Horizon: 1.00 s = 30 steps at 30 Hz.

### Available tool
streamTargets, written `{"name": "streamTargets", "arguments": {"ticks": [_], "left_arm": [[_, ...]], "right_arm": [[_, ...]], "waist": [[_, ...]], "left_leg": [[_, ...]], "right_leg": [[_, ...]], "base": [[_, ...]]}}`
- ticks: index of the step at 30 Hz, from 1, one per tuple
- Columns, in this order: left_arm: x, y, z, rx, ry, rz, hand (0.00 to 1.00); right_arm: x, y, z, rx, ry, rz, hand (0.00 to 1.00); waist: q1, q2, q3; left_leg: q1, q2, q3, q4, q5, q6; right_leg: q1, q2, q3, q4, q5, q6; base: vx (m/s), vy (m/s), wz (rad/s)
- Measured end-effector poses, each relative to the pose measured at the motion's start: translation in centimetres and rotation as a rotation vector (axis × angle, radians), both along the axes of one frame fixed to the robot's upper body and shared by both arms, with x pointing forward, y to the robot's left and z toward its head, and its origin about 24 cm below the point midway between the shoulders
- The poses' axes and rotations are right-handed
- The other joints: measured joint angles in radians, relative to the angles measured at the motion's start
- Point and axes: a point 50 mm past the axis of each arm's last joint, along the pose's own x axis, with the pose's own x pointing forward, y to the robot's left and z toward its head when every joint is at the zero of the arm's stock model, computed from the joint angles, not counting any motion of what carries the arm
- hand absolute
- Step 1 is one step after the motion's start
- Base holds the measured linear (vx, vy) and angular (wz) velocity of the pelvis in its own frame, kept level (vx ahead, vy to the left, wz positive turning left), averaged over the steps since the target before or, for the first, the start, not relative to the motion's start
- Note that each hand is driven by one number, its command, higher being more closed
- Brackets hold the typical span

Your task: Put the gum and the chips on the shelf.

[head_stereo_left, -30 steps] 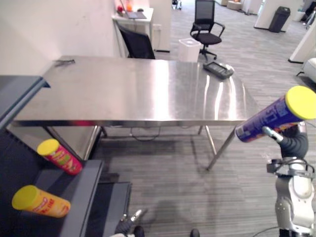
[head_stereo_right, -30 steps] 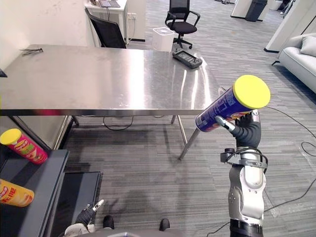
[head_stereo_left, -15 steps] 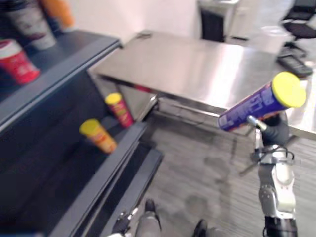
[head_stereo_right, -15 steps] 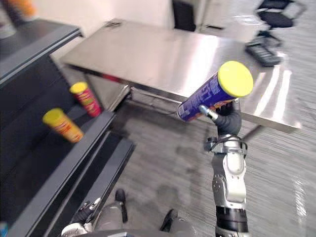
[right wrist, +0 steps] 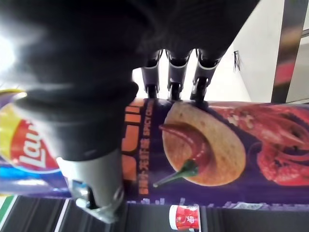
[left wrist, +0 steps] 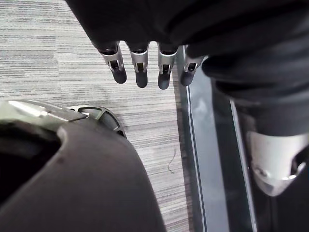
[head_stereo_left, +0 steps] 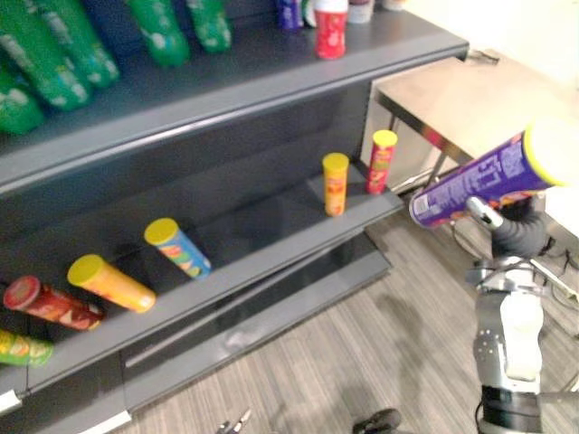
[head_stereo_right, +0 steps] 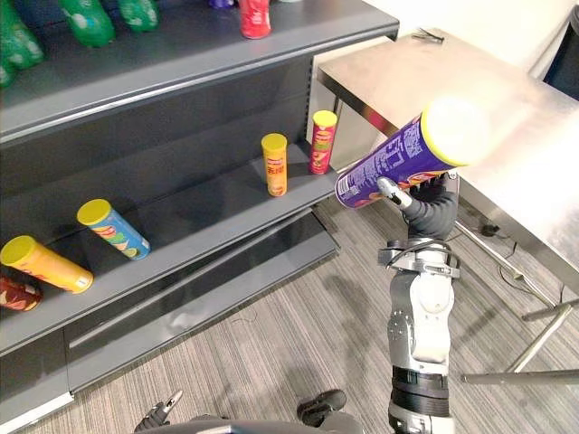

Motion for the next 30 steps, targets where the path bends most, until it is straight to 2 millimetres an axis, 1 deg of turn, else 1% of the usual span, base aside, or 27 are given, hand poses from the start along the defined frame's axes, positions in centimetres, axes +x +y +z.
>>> {"name": "streamTargets", "arguments": {"ticks": [1, 2, 6, 8, 12, 14, 17, 19, 21, 22, 23, 25, 26, 27, 28, 29, 30], "left_arm": [[0.1, 0.2, 0.0, 0.004, -0.005, 0.01, 0.0], [0.4, 0.5, 0.2, 0.016, -0.014, 0.027, 0.0], [0.2, 1.0, 0.2, 0.025, -0.015, 0.059, 0.0], [0.2, 1.0, 0.2, 0.023, -0.015, 0.064, 0.0], [0.4, 1.0, 0.2, 0.022, -0.02, 0.062, 0.0], [0.4, 1.0, 0.3, 0.025, -0.021, 0.058, 0.0], [0.5, 1.1, 0.3, 0.032, -0.023, 0.056, 0.0], [0.7, 1.2, 0.4, 0.035, -0.028, 0.055, 0.0], [0.8, 1.3, 0.4, 0.037, -0.031, 0.054, 0.0], [0.8, 1.3, 0.4, 0.036, -0.032, 0.056, 0.0], [0.8, 1.3, 0.4, 0.036, -0.033, 0.057, 0.0], [0.9, 1.2, 0.4, 0.034, -0.034, 0.054, 0.0], [1.0, 1.2, 0.4, 0.034, -0.033, 0.045, 0.0], [1.2, 0.8, 0.4, 0.031, -0.036, 0.018, 0.0], [1.5, 0.4, 0.4, 0.026, -0.043, -0.001, 0.0], [2.4, 0.7, 0.6, 0.039, -0.066, -0.023, 0.0], [2.8, 0.9, 0.7, 0.044, -0.071, -0.02, 0.0]], "right_arm": [[-0.1, 0.0, -0.2, 0.002, 0.008, -0.003, 1.0], [-0.2, -0.1, -0.7, 0.01, 0.028, -0.007, 1.0], [-0.2, -0.1, -2.0, 0.03, 0.082, -0.017, 1.0], [-0.3, -0.1, -2.1, 0.029, 0.087, -0.016, 1.0], [-0.3, 0.0, -2.1, 0.014, 0.087, -0.006, 1.0], [-0.2, 0.1, -2.1, -0.017, 0.091, -0.007, 1.0], [-0.2, 0.4, -2.1, -0.02, 0.093, 0.006, 1.0], [-0.1, 0.8, -2.2, -0.025, 0.096, 0.027, 1.0], [0.1, 1.3, -2.3, -0.039, 0.101, 0.045, 1.0], [0.1, 1.6, -2.3, -0.052, 0.107, 0.051, 1.0], [0.2, 2.0, -2.6, -0.062, 0.118, 0.064, 1.0], [0.5, 2.6, -3.0, -0.068, 0.139, 0.092, 1.0], [0.6, 3.1, -3.2, -0.073, 0.154, 0.116, 1.0], [0.7, 3.4, -3.3, -0.082, 0.161, 0.131, 1.0], [0.7, 3.5, -3.3, -0.086, 0.161, 0.138, 1.0], [0.8, 4.0, -3.2, -0.095, 0.157, 0.167, 1.0], [1.0, 4.5, -2.9, -0.113, 0.143, 0.199, 1.0]], "waist": [[0.0, -0.004, -0.002], [0.0, -0.015, -0.008], [0.003, -0.049, -0.013], [0.005, -0.056, -0.012], [0.01, -0.061, -0.01], [0.011, -0.062, -0.009], [0.012, -0.07, -0.004], [0.013, -0.079, 0.004], [0.017, -0.08, 0.006], [0.017, -0.08, 0.007], [0.02, -0.08, 0.007], [0.024, -0.073, 0.01], [0.024, -0.068, 0.016], [0.017, -0.048, 0.027], [0.014, -0.03, 0.038], [0.018, -0.015, 0.044], [0.013, 0.005, 0.056]], "left_leg": [[0.002, -0.005, 0.0, -0.004, 0.0, 0.0], [0.004, -0.01, 0.0, -0.006, 0.0, 0.0], [0.015, -0.017, 0.006, -0.021, 0.0, 0.001], [0.015, -0.017, 0.006, -0.022, 0.0, 0.001], [0.014, -0.02, 0.004, -0.031, 0.0, 0.001], [0.012, -0.022, 0.002, -0.041, 0.001, 0.002], [0.012, -0.026, -0.002, -0.043, 0.001, 0.002], [0.015, -0.028, -0.01, -0.043, 0.001, 0.002], [0.013, -0.026, -0.026, -0.043, 0.001, 0.002], [0.015, -0.026, -0.034, -0.043, 0.0, 0.003], [0.019, -0.028, -0.049, -0.041, -0.004, 0.008], [0.031, -0.03, -0.086, -0.04, -0.008, 0.016], [0.031, -0.036, -0.117, -0.037, -0.01, 0.018], [0.048, -0.04, -0.146, -0.036, -0.016, 0.032], [0.057, -0.035, -0.167, -0.037, -0.022, 0.043], [0.06, -0.003, -0.204, -0.046, -0.03, 0.054], [0.058, 0.018, -0.25, -0.062, -0.03, 0.054]], "right_leg": [[0.0, -0.006, 0.0, 0.005, 0.001, 0.001], [0.0, -0.014, 0.0, 0.012, 0.002, 0.003], [0.0, -0.012, 0.011, 0.009, 0.013, -0.001], [0.0, -0.012, 0.013, 0.009, 0.014, 0.001], [0.0, -0.007, 0.016, -0.003, 0.021, 0.008], [0.0, 0.004, 0.017, -0.026, 0.038, 0.01], [0.004, 0.004, 0.017, -0.036, 0.048, 0.019], [0.019, 0.003, 0.016, -0.046, 0.059, 0.033], [0.026, 0.0, 0.017, -0.046, 0.081, 0.034], [0.034, -0.005, 0.017, -0.043, 0.086, 0.041], [0.046, -0.021, 0.017, -0.025, 0.089, 0.045], [0.055, -0.069, 0.022, 0.06, 0.09, 0.047], [0.048, -0.12, 0.079, 0.163, 0.098, 0.036], [0.006, -0.164, 0.25, 0.293, 0.134, -0.015], [-0.038, -0.159, 0.368, 0.343, 0.121, -0.007], [-0.115, -0.072, 0.598, 0.373, -0.013, 0.073], [-0.165, 0.045, 0.776, 0.339, -0.092, 0.074]], "base": [[-0.05, 0.127, 0.01], [-0.02, 0.086, -0.02], [0.01, 0.032, -0.05], [0.0, 0.0, 0.0], [0.01, 0.005, 0.0], [0.0, 0.0, 0.0], [0.04, 0.038, 0.05], [0.05, 0.045, 0.16], [0.07, 0.068, 0.21], [0.09, 0.094, 0.35], [0.11, 0.093, 0.45], [0.13, 0.119, 0.51], [0.13, 0.182, 0.74], [0.15, 0.196, 0.77], [0.15, 0.15, 0.71], [0.16, 0.011, 0.63], [0.13, -0.045, 0.7]]}}
